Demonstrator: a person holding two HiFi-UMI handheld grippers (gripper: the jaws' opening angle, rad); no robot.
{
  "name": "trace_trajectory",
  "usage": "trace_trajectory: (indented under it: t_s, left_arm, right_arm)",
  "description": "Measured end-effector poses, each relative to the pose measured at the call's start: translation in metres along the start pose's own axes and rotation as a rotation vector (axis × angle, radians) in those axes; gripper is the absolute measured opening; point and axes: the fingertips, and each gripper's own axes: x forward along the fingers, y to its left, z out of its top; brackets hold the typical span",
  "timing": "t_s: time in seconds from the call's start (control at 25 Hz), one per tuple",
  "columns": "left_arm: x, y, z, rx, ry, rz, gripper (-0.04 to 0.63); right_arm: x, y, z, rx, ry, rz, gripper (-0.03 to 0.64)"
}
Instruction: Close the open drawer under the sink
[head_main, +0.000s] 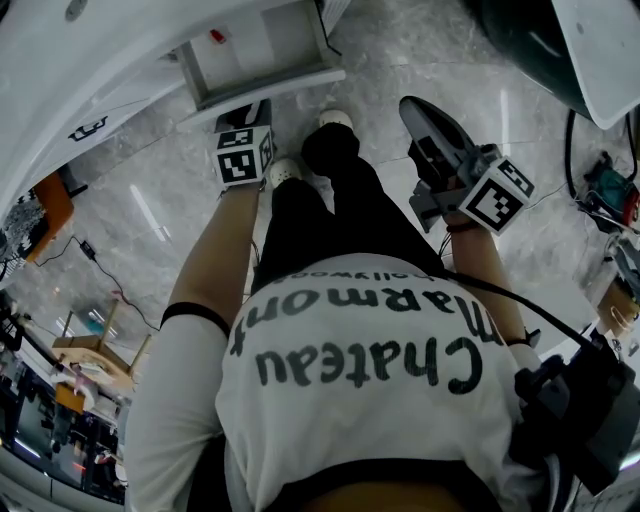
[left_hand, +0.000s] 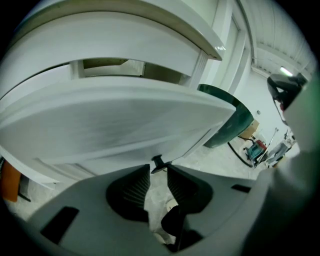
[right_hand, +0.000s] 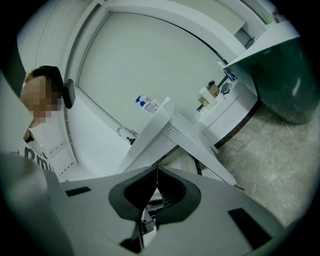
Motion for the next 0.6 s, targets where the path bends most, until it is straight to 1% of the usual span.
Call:
trace_trajectory:
  t_s: [0.2,0.4,0.6]
  left_arm:
    - [0.005,0.006,0.006,0.008,-0.006,-0.002,0.107]
    - [0.007,0.007,0.011,-0.042,-0.018,-0.001,0.112]
    - [0.011,0.006,0.015,-0.045,-0.019,-0.001,0.112]
  right_arm:
    - [0.004,-0.002,0.0,-0.003,-0.003,-0.004,0.011]
    - [0.004,-0.006,-0.001,0.005,0.0,-0.005,0.011]
    - [0.005,-0.011,0.004,0.004,0.001,-0.007,0.011]
